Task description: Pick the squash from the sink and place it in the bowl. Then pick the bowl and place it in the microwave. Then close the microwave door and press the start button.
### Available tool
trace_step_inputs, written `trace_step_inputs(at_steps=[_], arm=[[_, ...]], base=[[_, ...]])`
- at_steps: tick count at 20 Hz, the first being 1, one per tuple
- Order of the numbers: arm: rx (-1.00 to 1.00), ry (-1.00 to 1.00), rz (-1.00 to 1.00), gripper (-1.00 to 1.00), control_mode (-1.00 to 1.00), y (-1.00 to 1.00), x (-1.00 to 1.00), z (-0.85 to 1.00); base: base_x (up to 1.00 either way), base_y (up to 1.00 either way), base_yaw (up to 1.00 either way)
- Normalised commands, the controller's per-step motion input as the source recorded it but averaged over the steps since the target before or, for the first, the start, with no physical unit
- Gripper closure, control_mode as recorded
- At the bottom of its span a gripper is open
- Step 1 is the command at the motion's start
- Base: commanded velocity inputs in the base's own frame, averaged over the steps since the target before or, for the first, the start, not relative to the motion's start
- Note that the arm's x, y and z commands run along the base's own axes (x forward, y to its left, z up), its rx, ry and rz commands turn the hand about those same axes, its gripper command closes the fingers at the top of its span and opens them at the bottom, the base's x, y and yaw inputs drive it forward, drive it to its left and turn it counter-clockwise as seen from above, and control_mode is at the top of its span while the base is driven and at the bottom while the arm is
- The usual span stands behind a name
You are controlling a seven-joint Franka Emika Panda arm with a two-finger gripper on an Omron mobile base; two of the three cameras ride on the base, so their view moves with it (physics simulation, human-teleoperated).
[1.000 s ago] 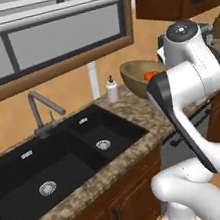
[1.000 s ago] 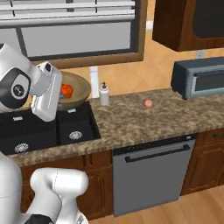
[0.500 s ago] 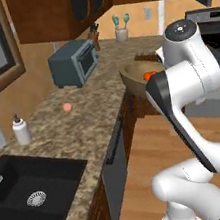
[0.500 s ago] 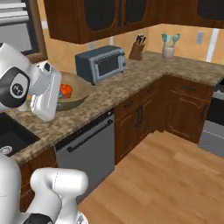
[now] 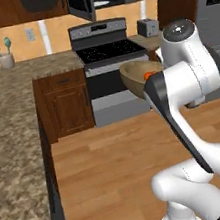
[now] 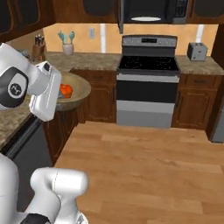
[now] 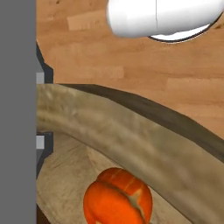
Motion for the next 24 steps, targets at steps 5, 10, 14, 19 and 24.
trace_step_inputs(at_steps=[5, 10, 14, 19, 24], arm=[[0.0, 0.0, 0.0, 1.0, 1.0, 0.0, 0.0, 0.0], [0.0, 0.0, 0.0, 1.0, 1.0, 0.0, 0.0, 0.0], [0.0, 0.0, 0.0, 1.0, 1.0, 0.0, 0.0, 0.0], [0.0, 0.0, 0.0, 1.0, 1.0, 0.0, 0.0, 0.0], [0.0, 0.0, 0.0, 1.0, 1.0, 0.0, 0.0, 0.0]], base=[[0.72, -1.0, -0.11], [0.79, -1.0, 0.19], [0.8, -1.0, 0.43], [0.97, -1.0, 0.44], [0.99, -0.68, 0.32]])
